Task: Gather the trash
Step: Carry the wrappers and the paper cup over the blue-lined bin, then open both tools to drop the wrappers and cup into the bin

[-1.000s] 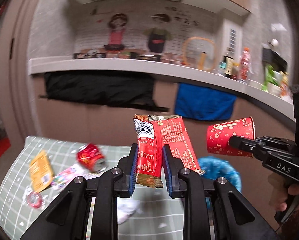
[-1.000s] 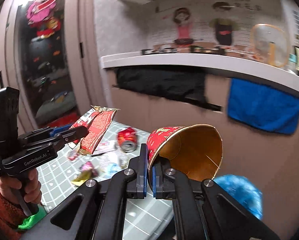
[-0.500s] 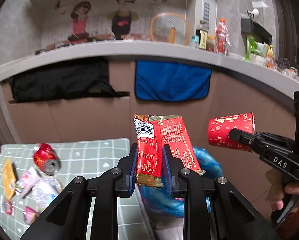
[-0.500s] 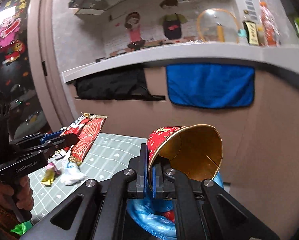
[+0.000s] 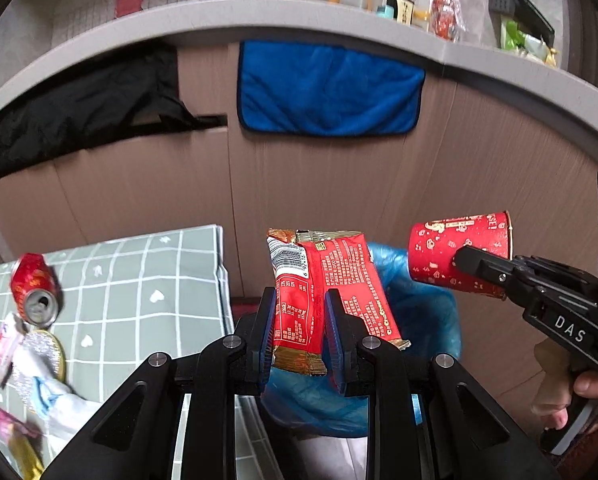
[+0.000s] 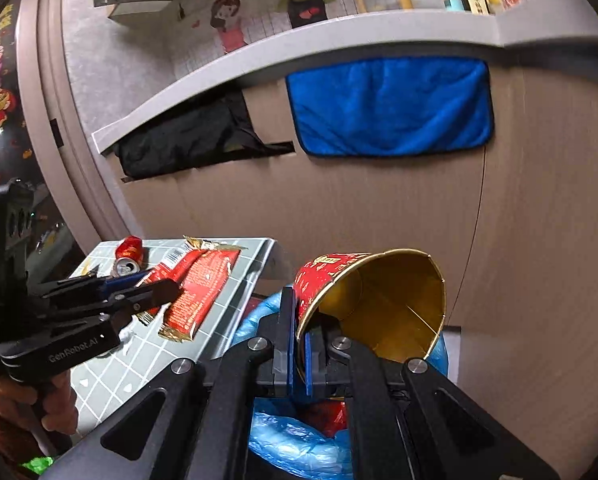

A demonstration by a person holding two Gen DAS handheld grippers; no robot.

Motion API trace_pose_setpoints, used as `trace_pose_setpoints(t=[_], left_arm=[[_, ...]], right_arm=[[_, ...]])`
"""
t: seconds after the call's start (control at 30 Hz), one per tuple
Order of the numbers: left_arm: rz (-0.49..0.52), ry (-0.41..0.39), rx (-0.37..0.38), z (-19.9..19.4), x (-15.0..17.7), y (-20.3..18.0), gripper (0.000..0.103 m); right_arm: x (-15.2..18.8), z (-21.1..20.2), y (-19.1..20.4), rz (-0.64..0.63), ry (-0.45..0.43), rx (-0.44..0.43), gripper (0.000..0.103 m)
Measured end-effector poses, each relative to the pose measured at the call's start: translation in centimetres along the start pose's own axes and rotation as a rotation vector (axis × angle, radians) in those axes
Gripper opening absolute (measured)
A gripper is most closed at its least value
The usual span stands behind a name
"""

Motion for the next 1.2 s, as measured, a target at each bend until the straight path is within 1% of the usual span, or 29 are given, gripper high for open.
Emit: trace_pose_setpoints(t=[0.13,0.3,0.5,0.57,0.73,0.8,0.83,0.87,0.93,1.07,1.13,1.2], left_arm=[[-0.004,0.038,0.013,2.1,0.9,0.0,0.024],[-0.013,0.071,0.009,3.9,1.5,0.3,0.024],[-0.007,0.104,-0.004,5.9,1.6,0.7,0.024],[-0.019,0.118,0.002,6.6,1.8,0.9,0.024],[-0.082,0.143,0.052,8.1,2.2,1.9,0.025],[-0.090,0.169,0.050,8.6,2.4,2.1,0.027],[-0.090,0.198,0.047,9.0,2.5,2.3,0.030],[-0.091,0.202,0.047,9.0,2.5,2.4,0.036],[-0.101,0.183,0.042,8.7,2.4,2.6,0.044],[-0.138,0.148,0.079,7.2,1.7,2.9,0.049],[-0.150,0.119,0.073,5.9,1.0,3.4,0.051],[-0.155,0.066,0.042,3.7,0.6,4.4,0.053]], right_arm=[[0.6,1.5,-0.9,0.021,0.031,0.009,0.004],[2.0,3.2,-1.6,0.043,0.078,0.003,0.004],[2.9,4.5,-2.2,0.063,0.108,-0.001,0.004],[3.1,4.9,-2.4,0.071,0.120,-0.004,0.004],[3.8,5.9,-2.8,0.086,0.150,-0.010,0.005],[4.1,6.2,-2.9,0.093,0.160,-0.013,0.008],[4.2,6.4,-2.9,0.087,0.171,-0.004,0.009],[4.3,6.5,-3.0,0.080,0.177,0.014,0.012],[4.5,6.6,-3.2,0.081,0.178,0.050,0.028],[4.6,6.0,-3.7,0.110,0.174,0.058,0.029],[4.6,5.4,-3.8,0.109,0.171,0.076,0.029],[4.5,4.6,-3.7,0.107,0.161,0.085,0.029]])
Point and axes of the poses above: each gripper's, at about its wrist camera, not at the fingertips, and z roughly the way its jaws point, y to its left, x to its underside, the point moved 5 cm from there along z, roughly the way its jaws point, and after that the axes turned 12 degrees about x, right-handed, at the moved point
